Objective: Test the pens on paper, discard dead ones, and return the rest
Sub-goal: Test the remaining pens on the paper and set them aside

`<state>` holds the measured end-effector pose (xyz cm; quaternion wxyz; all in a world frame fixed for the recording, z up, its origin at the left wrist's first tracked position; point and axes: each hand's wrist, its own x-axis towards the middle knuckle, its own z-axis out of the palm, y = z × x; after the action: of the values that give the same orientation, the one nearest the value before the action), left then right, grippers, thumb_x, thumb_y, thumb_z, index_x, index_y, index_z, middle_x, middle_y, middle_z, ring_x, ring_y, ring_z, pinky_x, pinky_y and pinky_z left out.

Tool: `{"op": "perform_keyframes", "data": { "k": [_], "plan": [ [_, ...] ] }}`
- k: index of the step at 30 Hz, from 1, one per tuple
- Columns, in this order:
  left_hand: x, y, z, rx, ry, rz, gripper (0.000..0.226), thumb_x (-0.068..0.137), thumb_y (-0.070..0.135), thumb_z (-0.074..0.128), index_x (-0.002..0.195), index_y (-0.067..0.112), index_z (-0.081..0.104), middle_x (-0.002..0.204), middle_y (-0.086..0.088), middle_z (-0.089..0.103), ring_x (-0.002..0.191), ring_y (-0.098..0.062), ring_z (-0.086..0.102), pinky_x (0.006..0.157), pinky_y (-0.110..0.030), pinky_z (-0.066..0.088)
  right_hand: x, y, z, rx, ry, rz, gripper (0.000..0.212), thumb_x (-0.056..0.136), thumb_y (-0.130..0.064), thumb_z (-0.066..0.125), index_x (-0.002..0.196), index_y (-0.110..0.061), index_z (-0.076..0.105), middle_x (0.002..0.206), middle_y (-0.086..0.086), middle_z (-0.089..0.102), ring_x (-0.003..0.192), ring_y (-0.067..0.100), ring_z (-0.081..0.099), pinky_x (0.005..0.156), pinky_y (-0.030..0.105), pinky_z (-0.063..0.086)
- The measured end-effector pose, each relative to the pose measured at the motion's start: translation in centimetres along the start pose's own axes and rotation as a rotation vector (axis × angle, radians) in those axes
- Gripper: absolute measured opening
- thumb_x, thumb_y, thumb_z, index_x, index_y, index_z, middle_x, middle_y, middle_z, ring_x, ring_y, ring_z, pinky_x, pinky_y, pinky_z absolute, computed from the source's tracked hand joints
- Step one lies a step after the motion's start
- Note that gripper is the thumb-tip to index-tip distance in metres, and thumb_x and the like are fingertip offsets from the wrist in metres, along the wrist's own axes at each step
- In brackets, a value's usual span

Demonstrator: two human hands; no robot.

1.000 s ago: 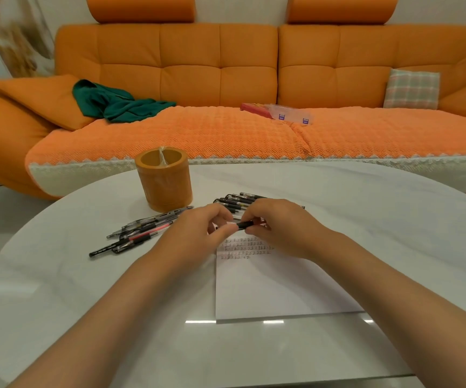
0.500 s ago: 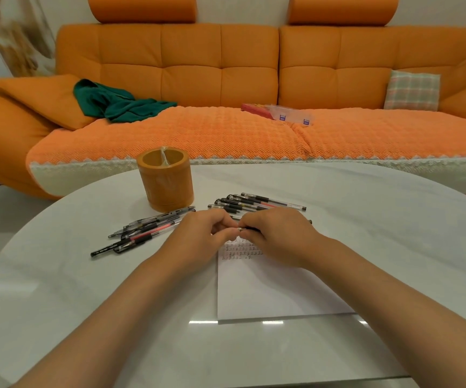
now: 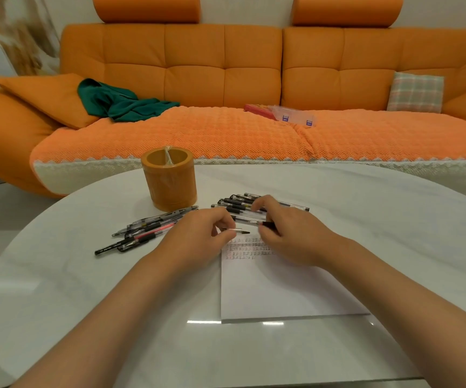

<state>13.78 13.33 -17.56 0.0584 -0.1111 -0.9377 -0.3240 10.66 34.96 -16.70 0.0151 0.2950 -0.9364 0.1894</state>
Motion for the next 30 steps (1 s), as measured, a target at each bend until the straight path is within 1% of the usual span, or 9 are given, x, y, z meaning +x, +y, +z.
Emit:
{"op": "perform_keyframes", "data": {
  "k": [3,6,11,14,17,19,23,26,30],
  "plan": [
    [0.0,-0.4,-0.3,0.177,-0.016,0.021,0.005,0.092,0.036,0.065,0.093,0.038,0.061,0.095,0.022,0.059,0.094,-0.003,0.054,0.076,-0.026,0.05,-0.4,0.6,-0.3,0.224,0.038,0.032,0.027,0.097,-0.005,0.041,0.107,-0.03,0.045,0.088,0.001,0.059,0.072,0.02,0.052,0.063,0.04,0.043],
    [0.1,-0.7,-0.2,0.298,-0.068,0.028,0.007,0.091,0.036,0.061,0.096,0.039,0.058,0.101,0.02,0.057,0.1,-0.003,0.049,0.081,-0.028,0.049,-0.5,0.3,-0.5,0.484,0.076,0.119,0.035,0.097,0.001,0.045,0.092,-0.028,0.065,0.087,0.0,0.062,0.065,0.012,0.057,0.061,0.032,0.051],
    [0.2,-0.4,0.5,0.232,-0.053,-0.014,0.018,0.091,0.047,0.06,0.107,0.038,0.056,0.101,0.018,0.056,0.102,-0.005,0.048,0.082,-0.03,0.05,-0.4,0.2,-0.5,0.903,0.021,0.226,0.059,0.088,0.017,0.034,0.113,-0.021,0.071,0.107,0.012,0.064,0.08,0.022,0.062,0.067,0.035,0.057],
    [0.1,-0.2,1.0,0.198,-0.043,-0.035,0.031,0.088,0.059,0.062,0.112,0.039,0.058,0.104,0.019,0.054,0.103,-0.006,0.045,0.085,-0.032,0.049,-0.7,0.3,0.0,0.92,-0.027,0.199,0.057,0.088,0.019,0.043,0.121,-0.022,0.067,0.1,0.012,0.058,0.077,0.026,0.056,0.068,0.031,0.054],
    [0.1,-0.2,1.2,0.197,-0.088,-0.067,0.035,0.084,0.061,0.065,0.112,0.04,0.058,0.109,0.016,0.051,0.109,-0.007,0.04,0.091,-0.032,0.044,-1.1,-0.2,0.4,0.924,-0.027,0.146,0.027,0.096,-0.008,0.062,0.12,-0.02,0.067,0.084,0.012,0.051,0.072,0.02,0.054,0.065,0.028,0.051],
    [0.2,-0.2,1.1,0.181,-0.117,-0.087,0.036,0.084,0.059,0.067,0.113,0.041,0.057,0.112,0.015,0.049,0.112,-0.008,0.038,0.093,-0.031,0.041,-1.3,-0.6,0.4,0.958,-0.018,0.169,0.018,0.1,-0.023,0.057,0.11,-0.017,0.071,0.073,0.011,0.052,0.062,0.021,0.052,0.052,0.032,0.045],
    [0.4,-0.2,0.9,0.182,-0.172,-0.12,0.038,0.083,0.058,0.068,0.115,0.043,0.053,0.117,0.013,0.047,0.117,-0.01,0.035,0.099,-0.035,0.041,-1.6,-1.0,0.9,0.955,-0.007,0.236,0.03,0.097,-0.005,0.044,0.099,-0.013,0.073,0.071,0.017,0.066,0.053,0.029,0.056,0.043,0.03,0.037],
    [0.5,-0.3,0.8,0.181,-0.193,-0.124,0.038,0.083,0.057,0.069,0.114,0.043,0.053,0.117,0.012,0.046,0.119,-0.012,0.035,0.099,-0.035,0.04,-1.9,-1.2,1.1,0.907,-0.022,0.246,0.023,0.087,0.003,0.05,0.089,-0.008,0.07,0.073,0.018,0.071,0.054,0.028,0.062,0.043,0.028,0.039],
    [0.7,-0.2,0.7,0.189,-0.201,-0.135,0.041,0.083,0.057,0.07,0.117,0.041,0.055,0.12,0.011,0.047,0.124,-0.014,0.035,0.104,-0.039,0.041,-2.1,-1.0,0.8,0.803,-0.029,0.248,0.009,0.081,0.006,0.061,0.082,-0.003,0.064,0.059,0.022,0.064,0.049,0.022,0.055,0.048,0.028,0.043]
  ]
}}
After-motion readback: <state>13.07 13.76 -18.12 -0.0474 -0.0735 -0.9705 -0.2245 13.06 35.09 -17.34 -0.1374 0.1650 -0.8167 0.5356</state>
